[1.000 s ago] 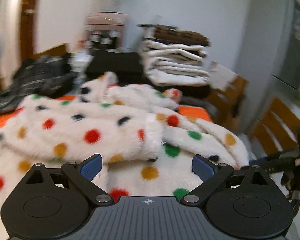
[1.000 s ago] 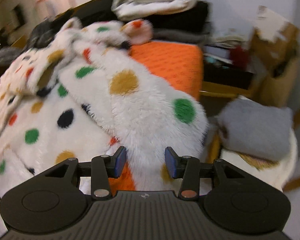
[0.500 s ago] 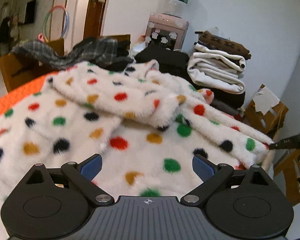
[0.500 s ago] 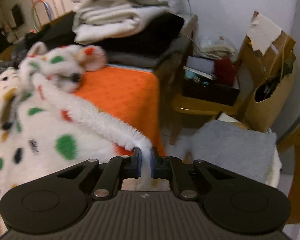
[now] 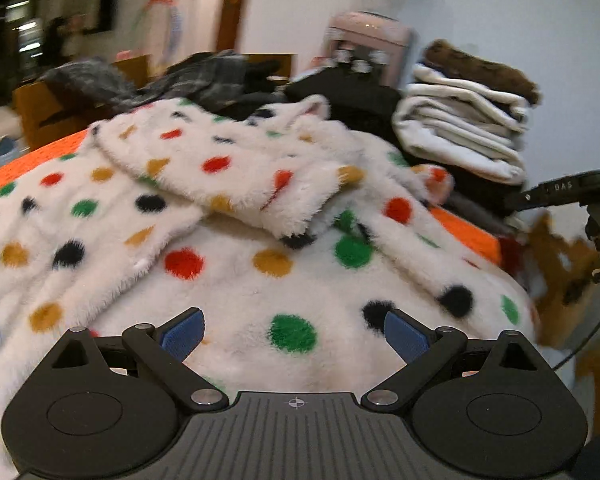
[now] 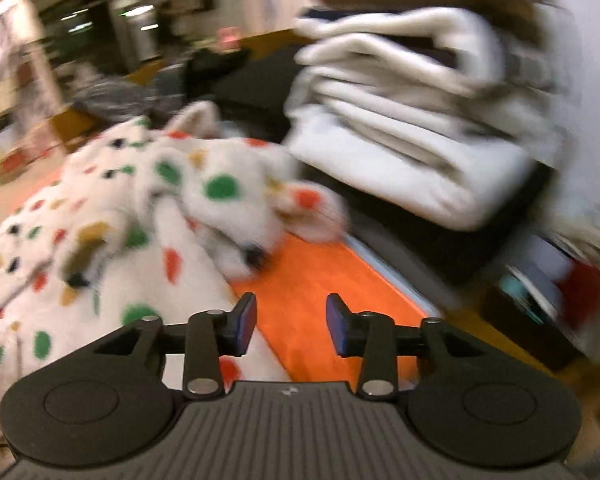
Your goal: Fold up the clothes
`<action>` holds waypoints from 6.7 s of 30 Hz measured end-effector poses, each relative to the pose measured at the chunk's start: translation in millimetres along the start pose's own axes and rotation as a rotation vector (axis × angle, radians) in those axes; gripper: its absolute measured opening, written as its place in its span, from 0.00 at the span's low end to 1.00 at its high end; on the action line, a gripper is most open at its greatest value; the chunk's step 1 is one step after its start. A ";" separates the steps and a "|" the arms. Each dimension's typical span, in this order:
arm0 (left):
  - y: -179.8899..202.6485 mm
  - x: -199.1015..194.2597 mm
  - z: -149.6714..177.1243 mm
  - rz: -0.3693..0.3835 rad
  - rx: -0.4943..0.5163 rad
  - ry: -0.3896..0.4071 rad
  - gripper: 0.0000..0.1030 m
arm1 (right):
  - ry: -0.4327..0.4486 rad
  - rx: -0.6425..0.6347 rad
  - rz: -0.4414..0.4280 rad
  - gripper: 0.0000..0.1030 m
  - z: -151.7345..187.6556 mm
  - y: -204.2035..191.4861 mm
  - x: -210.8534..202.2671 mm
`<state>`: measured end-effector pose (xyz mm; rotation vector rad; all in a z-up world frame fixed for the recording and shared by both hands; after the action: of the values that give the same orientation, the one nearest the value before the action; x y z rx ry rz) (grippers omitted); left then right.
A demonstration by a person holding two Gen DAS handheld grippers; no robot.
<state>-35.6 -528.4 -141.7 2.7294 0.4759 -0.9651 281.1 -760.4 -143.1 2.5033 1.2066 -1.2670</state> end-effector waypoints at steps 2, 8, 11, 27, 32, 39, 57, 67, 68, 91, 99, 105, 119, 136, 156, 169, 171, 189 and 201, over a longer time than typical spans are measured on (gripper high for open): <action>9.2 6.4 0.9 -0.049 -0.033 -0.008 0.94 | -0.002 -0.093 -0.053 0.57 -18.0 -6.7 26.9; 36.9 24.8 4.0 -0.197 -0.131 -0.033 0.94 | -0.063 -0.376 -0.124 0.65 -51.4 -27.7 108.1; 44.6 30.8 4.4 -0.228 -0.127 -0.050 0.94 | -0.123 -0.547 -0.162 0.67 -51.2 -44.5 139.2; 44.0 53.6 31.1 -0.289 -0.239 -0.133 0.90 | 0.356 -0.572 -0.103 0.07 -266.9 -58.1 38.8; 50.0 53.8 23.3 -0.269 -0.322 -0.085 0.90 | 0.382 -0.690 0.016 0.08 -321.9 -52.5 41.3; 69.8 61.7 6.2 -0.231 -0.255 -0.059 0.90 | 0.227 -0.769 0.128 0.29 -318.1 -34.8 91.3; 91.7 104.2 -58.1 -0.021 -0.143 0.016 0.81 | 0.196 -1.139 0.272 0.52 -236.7 -55.0 33.9; 99.7 108.5 -61.8 0.034 -0.115 0.013 0.81 | 0.162 -1.211 0.305 0.52 -184.1 -43.7 7.0; 99.7 107.7 -62.4 0.036 -0.113 0.016 0.81 | 0.162 -1.200 0.293 0.52 -177.7 -42.2 2.4; 75.4 115.4 -80.6 0.076 0.012 -0.043 0.80 | -0.031 -0.365 -0.108 0.39 35.1 15.7 -37.0; 74.9 107.1 -67.2 0.125 0.060 -0.095 0.78 | -0.095 -0.140 -0.189 0.40 86.4 10.2 -13.2; 77.2 82.8 -39.1 0.202 0.109 -0.182 0.78 | -0.131 -0.156 -0.185 0.43 97.7 -5.2 3.8; 76.0 85.1 0.1 0.165 0.147 -0.271 0.73 | -0.064 -0.013 0.017 0.04 51.8 85.8 -9.6; 105.1 73.8 -28.5 0.153 0.153 -0.195 0.75 | -0.196 -0.206 -0.203 0.41 89.4 133.5 5.2; 121.4 56.8 -57.9 0.076 0.094 -0.139 0.75 | -0.267 -0.458 -0.660 0.06 129.2 131.0 101.3; 115.0 43.6 -59.8 0.045 0.010 -0.043 0.75 | -0.243 -0.337 -1.095 0.05 38.5 104.1 -11.8; 111.6 37.5 -60.4 0.028 -0.003 -0.022 0.75 | -0.185 -0.316 -1.162 0.05 11.1 89.3 -19.7; 75.6 -44.2 -49.7 -0.234 -0.175 0.151 0.77 | -0.194 -0.410 -0.716 0.30 -75.2 -96.0 115.1; 72.6 -45.7 -58.4 -0.158 -0.146 0.197 0.80 | -0.048 -0.534 -0.622 0.65 -92.4 -37.4 -10.4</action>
<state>-9.1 -588.9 -61.5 2.6970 0.7751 -0.6672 311.5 -704.3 -65.9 1.7667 2.0728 -0.8969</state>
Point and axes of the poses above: each gripper's, at about its wrist camera, not at the fingertips, and x roughly the way its jaws point, y to its right, z to its underside, the point moved 4 cm from there along x, roughly the way its jaws point, and after that the axes turned 7 degrees about x, right-handed, at the moved point
